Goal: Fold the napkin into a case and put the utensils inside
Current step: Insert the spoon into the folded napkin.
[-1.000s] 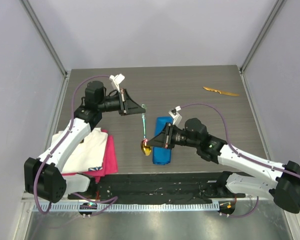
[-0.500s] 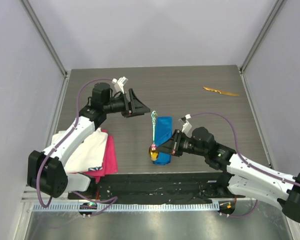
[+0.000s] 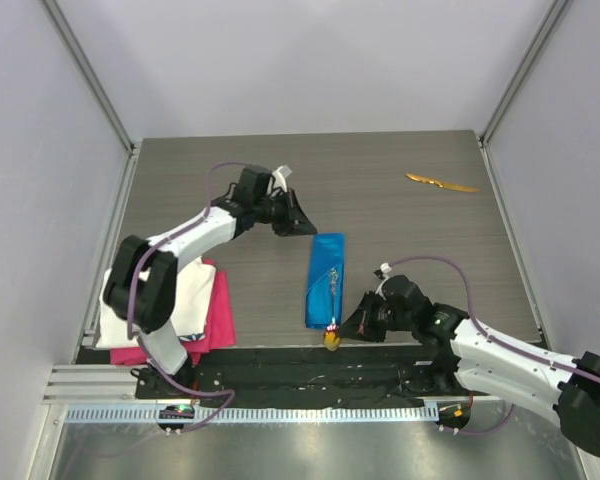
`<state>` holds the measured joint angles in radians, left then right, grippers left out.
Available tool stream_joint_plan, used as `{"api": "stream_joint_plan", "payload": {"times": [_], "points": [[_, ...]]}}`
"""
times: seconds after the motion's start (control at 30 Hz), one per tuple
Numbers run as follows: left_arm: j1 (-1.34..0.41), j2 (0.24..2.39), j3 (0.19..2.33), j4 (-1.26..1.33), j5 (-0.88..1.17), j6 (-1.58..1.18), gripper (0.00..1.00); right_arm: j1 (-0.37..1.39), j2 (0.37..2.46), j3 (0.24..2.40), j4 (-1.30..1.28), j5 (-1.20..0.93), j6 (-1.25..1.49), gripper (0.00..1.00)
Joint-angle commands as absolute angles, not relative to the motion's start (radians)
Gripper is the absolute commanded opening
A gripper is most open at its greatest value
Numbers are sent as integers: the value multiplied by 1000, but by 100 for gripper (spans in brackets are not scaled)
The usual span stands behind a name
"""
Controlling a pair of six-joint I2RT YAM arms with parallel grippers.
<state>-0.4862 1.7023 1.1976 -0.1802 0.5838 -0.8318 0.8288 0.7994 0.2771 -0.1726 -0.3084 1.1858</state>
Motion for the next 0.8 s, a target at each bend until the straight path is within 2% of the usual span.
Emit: {"api": "stream_joint_plan", "payload": {"times": [0.0,0.17,0.33,0.77], "points": [[-526,1810,1294,-95,546,-856,7,724,857,290,-114,-428,1143,1],[-548,1946,1376,-59,526,-864,6,672,954,314,-126,-517,1080,1],[-549,1979,1344,89,517,-904,6,646,1034,336,-124,-551,1039,1],[-552,2020,1290,106,466,-880,5,568,1084,373,-124,-617,1028,1]]}}
